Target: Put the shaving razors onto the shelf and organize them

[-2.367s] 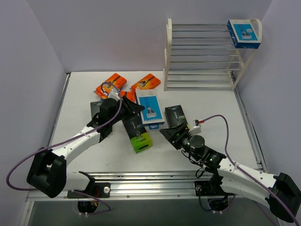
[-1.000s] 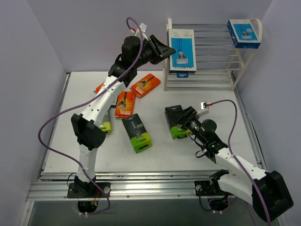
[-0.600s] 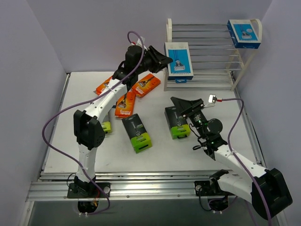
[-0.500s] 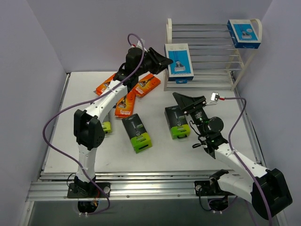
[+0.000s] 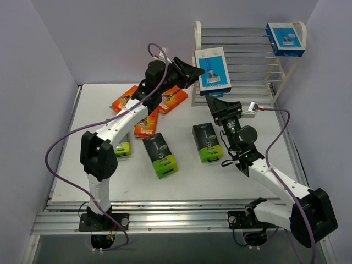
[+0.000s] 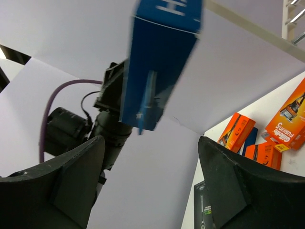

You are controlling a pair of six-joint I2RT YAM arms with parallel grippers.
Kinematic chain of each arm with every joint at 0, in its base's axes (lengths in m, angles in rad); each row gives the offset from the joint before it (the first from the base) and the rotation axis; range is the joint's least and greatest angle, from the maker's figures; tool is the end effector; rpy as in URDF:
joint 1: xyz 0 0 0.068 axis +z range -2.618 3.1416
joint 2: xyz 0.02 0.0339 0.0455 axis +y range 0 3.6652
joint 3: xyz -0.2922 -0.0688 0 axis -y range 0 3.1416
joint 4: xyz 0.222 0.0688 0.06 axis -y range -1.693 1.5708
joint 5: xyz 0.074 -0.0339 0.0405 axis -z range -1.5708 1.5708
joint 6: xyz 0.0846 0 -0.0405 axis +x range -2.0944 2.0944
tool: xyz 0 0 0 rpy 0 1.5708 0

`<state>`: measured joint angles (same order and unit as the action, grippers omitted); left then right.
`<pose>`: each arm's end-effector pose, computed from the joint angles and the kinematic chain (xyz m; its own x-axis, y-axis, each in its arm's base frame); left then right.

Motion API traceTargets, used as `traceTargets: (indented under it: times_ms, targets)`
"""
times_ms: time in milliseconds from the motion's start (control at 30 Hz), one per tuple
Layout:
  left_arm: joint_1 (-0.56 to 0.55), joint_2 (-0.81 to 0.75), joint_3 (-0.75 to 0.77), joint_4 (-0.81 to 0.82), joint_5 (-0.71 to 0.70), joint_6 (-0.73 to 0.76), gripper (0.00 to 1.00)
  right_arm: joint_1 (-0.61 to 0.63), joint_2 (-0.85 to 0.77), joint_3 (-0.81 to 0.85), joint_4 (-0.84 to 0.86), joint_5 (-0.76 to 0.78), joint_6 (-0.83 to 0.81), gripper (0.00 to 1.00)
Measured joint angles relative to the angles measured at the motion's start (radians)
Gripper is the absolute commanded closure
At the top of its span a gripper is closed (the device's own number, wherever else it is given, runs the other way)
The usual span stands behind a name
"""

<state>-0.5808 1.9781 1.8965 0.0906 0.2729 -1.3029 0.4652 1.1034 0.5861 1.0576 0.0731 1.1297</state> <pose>0.4200 -0.3029 0.4249 -0.7248 -0.6351 -0.2670 0.2068 0.1692 -0.9636 0.2233 0.1052 0.3982 -0.1577 0.9300 -0.3321 -0.5828 0.1839 0.7915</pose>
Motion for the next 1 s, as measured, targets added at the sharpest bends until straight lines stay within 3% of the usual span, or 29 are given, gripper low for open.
traceTargets:
  times_ms: [500, 733, 1000]
  targets:
    - [-0.04, -0.024, -0.1, 0.089, -0.004, -0.074, 0.98, 0.0, 0.019, 0.055, -0.003, 0.034, -0.018, 0.32]
    - [-0.042, -0.024, -0.106, 0.114, -0.003, -0.098, 0.98, 0.0, 0.026, 0.055, -0.001, 0.036, -0.023, 0.47]
    - [-0.056, -0.024, -0.134, 0.157, -0.007, -0.119, 0.98, -0.001, 0.05, 0.055, 0.009, 0.036, -0.023, 0.55]
